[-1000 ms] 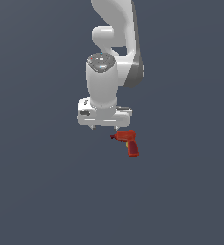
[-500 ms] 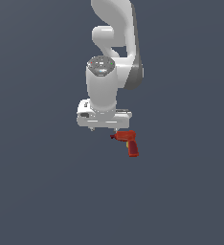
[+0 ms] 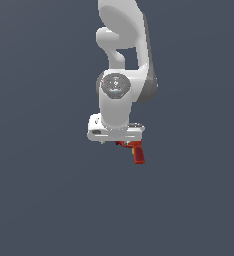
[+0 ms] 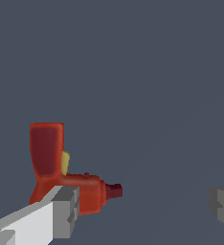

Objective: Pick up the object and move it to a goal position.

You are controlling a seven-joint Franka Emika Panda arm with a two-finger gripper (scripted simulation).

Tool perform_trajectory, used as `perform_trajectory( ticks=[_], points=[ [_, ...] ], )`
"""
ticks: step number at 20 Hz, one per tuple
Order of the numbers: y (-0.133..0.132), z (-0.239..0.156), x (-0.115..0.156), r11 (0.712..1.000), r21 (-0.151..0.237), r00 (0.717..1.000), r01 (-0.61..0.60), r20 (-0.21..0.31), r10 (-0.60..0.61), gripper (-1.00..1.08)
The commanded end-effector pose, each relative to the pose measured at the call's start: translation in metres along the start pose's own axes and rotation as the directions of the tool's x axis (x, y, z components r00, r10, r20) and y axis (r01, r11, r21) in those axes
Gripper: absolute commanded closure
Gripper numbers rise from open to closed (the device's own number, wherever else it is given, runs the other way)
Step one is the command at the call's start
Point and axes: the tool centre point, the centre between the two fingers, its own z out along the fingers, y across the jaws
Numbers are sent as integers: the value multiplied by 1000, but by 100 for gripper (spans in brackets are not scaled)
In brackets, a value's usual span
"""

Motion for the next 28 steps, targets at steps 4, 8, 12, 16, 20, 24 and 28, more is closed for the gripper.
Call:
perform_trajectory(
  ticks=[4,8,12,16,20,24,28],
  points=[
    [-25,17,15,999,3,997,33,68,-33,-100],
    [-44,32,24,998,6,991,57,122,-58,-100],
    [-64,47,30,997,11,981,81,175,-82,-100],
    [-83,62,34,995,17,968,103,228,-104,-100],
    [-98,75,35,993,22,955,120,270,-122,-100],
    [-110,85,35,991,26,944,133,302,-134,-100],
    [-117,92,34,990,29,935,140,323,-142,-100]
  ],
)
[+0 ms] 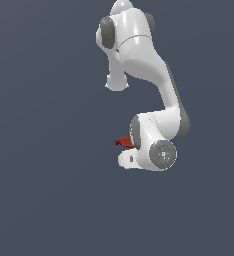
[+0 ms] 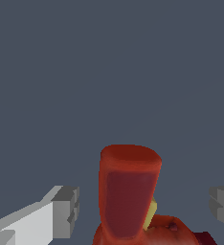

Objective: Pick up the object and move it to a goal position.

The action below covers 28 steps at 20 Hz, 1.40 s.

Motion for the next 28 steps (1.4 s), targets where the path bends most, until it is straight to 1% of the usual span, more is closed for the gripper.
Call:
perform_trajectory(
  ticks=[1,5,10,17,21,22,28],
  points=[
    [-4,3,1,1000,0,1000,4,12,-4,-100],
    [-6,6,2,1000,0,1000,7,20,-7,-100],
    [-6,8,2,1000,0,1000,7,19,-7,-100],
    [-6,29,1,1000,0,1000,7,20,-7,-100],
    [-6,34,1,1000,1,1000,8,21,-8,-100],
    [-6,34,1,1000,1,1000,8,21,-8,108],
    [-6,34,1,1000,1,1000,8,21,-8,108]
  ],
)
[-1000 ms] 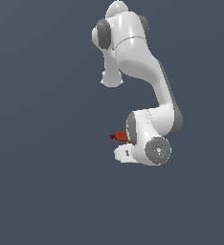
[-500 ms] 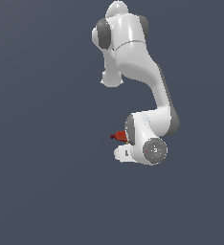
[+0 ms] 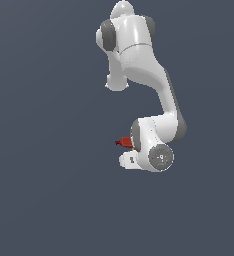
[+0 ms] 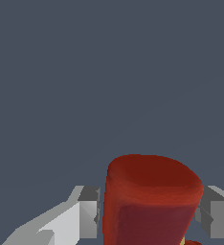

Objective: Pick up the object and move it to a goal position.

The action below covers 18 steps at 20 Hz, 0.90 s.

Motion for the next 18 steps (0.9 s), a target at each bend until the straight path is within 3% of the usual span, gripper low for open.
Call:
perform_trajectory(
  ticks=[1,10,18],
  points=[
    [0,1,0,1000,0,1000,0,0,0,108],
    [-4,-5,4,1000,-2,999,19,-26,-19,108],
    [-23,-28,17,995,-17,986,97,-135,-99,108]
  ],
)
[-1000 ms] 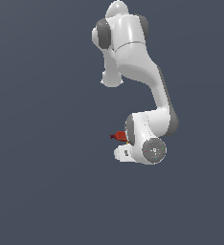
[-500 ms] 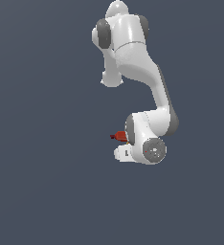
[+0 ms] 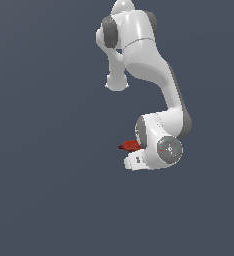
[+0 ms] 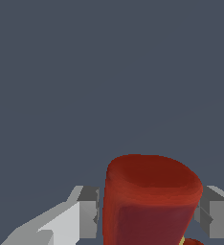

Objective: Pick up the object and move it to a goal position.

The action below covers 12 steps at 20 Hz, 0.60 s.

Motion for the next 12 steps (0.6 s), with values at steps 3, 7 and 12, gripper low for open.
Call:
perform_trajectory(
  ticks=[3,7,12],
  points=[
    [-14,-21,12,998,-10,994,62,-91,-63,108],
    [-31,-41,21,991,-27,974,128,-184,-131,108],
    [-52,-67,28,977,-56,931,207,-295,-215,108]
  ],
)
